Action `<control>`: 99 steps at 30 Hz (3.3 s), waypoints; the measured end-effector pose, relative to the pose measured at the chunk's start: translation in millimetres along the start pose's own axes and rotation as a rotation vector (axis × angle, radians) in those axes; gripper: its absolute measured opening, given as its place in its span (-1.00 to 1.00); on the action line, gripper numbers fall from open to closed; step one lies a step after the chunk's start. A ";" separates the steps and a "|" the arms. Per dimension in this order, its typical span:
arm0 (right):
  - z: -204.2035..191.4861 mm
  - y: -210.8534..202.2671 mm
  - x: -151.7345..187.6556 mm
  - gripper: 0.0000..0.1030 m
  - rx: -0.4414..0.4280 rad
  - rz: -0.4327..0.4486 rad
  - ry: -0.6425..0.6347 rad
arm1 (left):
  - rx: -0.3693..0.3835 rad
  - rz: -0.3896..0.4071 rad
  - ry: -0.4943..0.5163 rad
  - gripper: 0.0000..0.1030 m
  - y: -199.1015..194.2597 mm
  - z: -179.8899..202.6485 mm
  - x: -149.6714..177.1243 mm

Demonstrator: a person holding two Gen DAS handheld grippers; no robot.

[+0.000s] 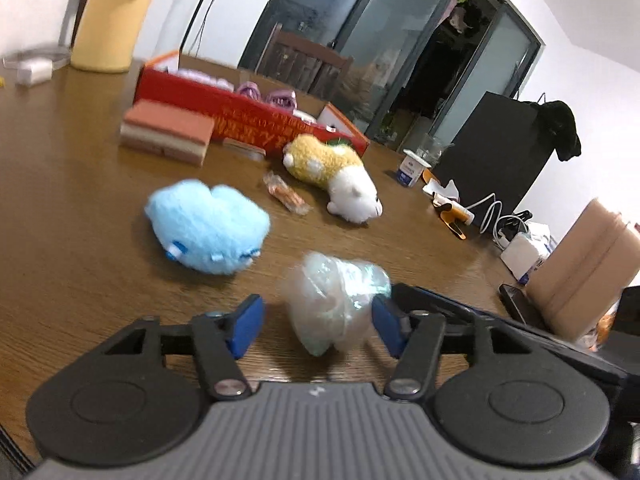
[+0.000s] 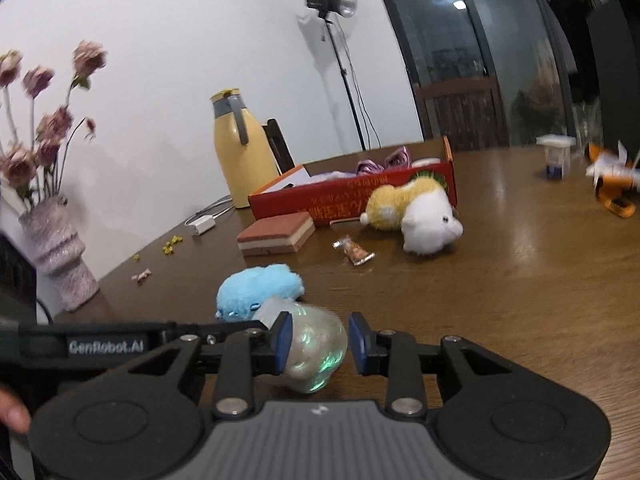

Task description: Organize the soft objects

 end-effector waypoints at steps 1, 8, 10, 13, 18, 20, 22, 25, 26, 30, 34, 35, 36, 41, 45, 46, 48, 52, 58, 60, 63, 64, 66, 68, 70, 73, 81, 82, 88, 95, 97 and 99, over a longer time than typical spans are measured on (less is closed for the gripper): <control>4.1 5.6 0.8 -0.36 -0.010 -0.008 0.032 | 0.007 -0.012 -0.018 -0.16 4.0 -1.8 0.5; 20.4 30.9 1.7 -0.37 -0.057 -0.040 0.194 | 0.027 -0.006 -0.058 -0.57 13.1 -15.0 -7.2; 19.5 31.1 -4.5 -0.37 -0.073 -0.014 0.205 | 0.034 -0.012 -0.049 -0.60 15.5 -15.9 -8.7; 13.1 35.8 -11.1 -0.29 -0.112 -0.004 0.199 | 0.049 -0.017 -0.035 -0.62 17.7 -13.9 -9.7; 5.9 62.4 -6.3 -0.38 -0.090 -0.075 0.167 | 0.054 -0.013 0.022 -0.67 21.1 -8.9 -12.2; 3.3 65.0 -7.2 -0.57 -0.101 -0.085 0.168 | 0.048 -0.009 0.036 -0.67 20.7 -10.2 -14.1; -2.4 64.7 -10.7 -0.63 -0.108 -0.089 0.138 | 0.055 -0.004 0.029 -0.67 18.4 -9.1 -19.3; -4.0 55.5 -28.9 -0.66 -0.118 -0.044 0.125 | 0.095 0.018 0.037 -0.67 15.4 1.7 -35.7; -3.6 52.3 -38.5 -0.67 -0.121 -0.024 0.129 | 0.113 0.031 0.051 -0.67 15.3 7.2 -45.3; -3.4 55.1 -101.1 -0.67 -0.121 0.093 0.067 | 0.188 0.093 0.146 -0.67 30.9 29.1 -107.6; 12.6 93.6 -165.7 -0.67 -0.071 0.165 -0.010 | 0.230 0.096 0.178 -0.67 88.0 36.0 -176.0; 21.1 108.2 -178.6 -0.67 -0.053 0.167 -0.010 | 0.240 0.077 0.172 -0.68 108.7 35.5 -188.4; 33.3 128.1 -191.9 -0.67 -0.022 0.160 -0.002 | 0.244 0.051 0.165 -0.68 135.9 33.1 -201.6; 97.8 224.8 -222.2 -0.70 0.083 0.042 0.086 | 0.196 -0.067 -0.014 -0.70 252.7 1.7 -235.7; 129.5 277.8 -221.9 -0.70 0.157 -0.038 0.064 | 0.159 -0.132 -0.069 -0.67 306.6 -24.5 -233.0; 134.2 289.1 -218.9 -0.70 0.180 -0.060 0.043 | 0.128 -0.142 -0.060 -0.64 316.7 -29.1 -231.5; 136.5 305.1 -213.0 -0.69 0.239 -0.085 -0.017 | 0.042 -0.169 -0.028 -0.50 330.4 -36.7 -227.8; 135.7 323.2 -209.5 -0.67 0.298 -0.089 -0.090 | 0.025 -0.152 0.037 -0.17 324.0 -43.1 -226.8; 119.4 291.8 -224.0 -0.52 0.287 -0.034 -0.152 | 0.019 -0.066 0.185 0.21 269.0 -29.7 -244.6; 108.9 266.8 -237.8 -0.45 0.275 -0.002 -0.173 | -0.004 -0.019 0.252 0.40 237.9 -20.5 -253.6; 89.1 224.7 -257.9 -0.31 0.265 0.052 -0.209 | -0.054 0.045 0.305 0.52 188.7 -13.7 -268.0; 81.6 207.1 -263.4 -0.30 0.260 0.070 -0.224 | -0.069 0.068 0.310 0.53 169.6 -12.2 -271.5; 65.5 175.5 -269.1 -0.24 0.247 0.102 -0.260 | -0.107 0.117 0.332 0.64 132.4 -8.7 -274.8; 50.8 143.8 -269.1 -0.15 0.234 0.132 -0.290 | -0.146 0.176 0.375 0.68 98.6 -6.6 -273.7; 38.9 113.8 -263.3 -0.08 0.219 0.157 -0.306 | -0.183 0.236 0.401 0.73 61.8 -4.1 -262.0; 23.7 74.6 -237.9 -0.04 0.183 0.175 -0.316 | -0.196 0.306 0.378 0.81 15.9 -2.4 -232.4; -7.9 -7.5 -120.4 0.08 0.135 0.174 -0.340 | -0.296 0.381 0.395 0.94 -73.6 -10.8 -120.2; -11.2 -14.4 -104.8 0.10 0.126 0.166 -0.339 | -0.291 0.380 0.376 0.95 -82.8 -10.9 -106.7; -30.4 -47.2 -30.8 0.12 0.086 0.102 -0.289 | -0.266 0.351 0.338 0.98 -118.4 -11.3 -53.0; -41.1 -57.3 -2.9 0.13 0.104 0.077 -0.302 | -0.213 0.350 0.320 0.99 -117.1 -5.3 -48.7; -37.8 -53.3 -7.2 0.14 0.108 0.081 -0.290 | -0.222 0.340 0.321 0.99 -114.5 -9.0 -45.0; -32.5 -46.1 -10.7 0.14 0.116 0.077 -0.278 | -0.234 0.327 0.319 0.99 -109.2 -14.7 -43.4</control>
Point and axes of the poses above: each gripper's, at about its wrist camera, not at the fingertips, and y roughly the way its jaws point, z to its right, x to its underside, the point moved 7 cm from there along y, roughly the way its jaws point, and after that the axes turned 6 degrees about z, right-handed, at the moved point
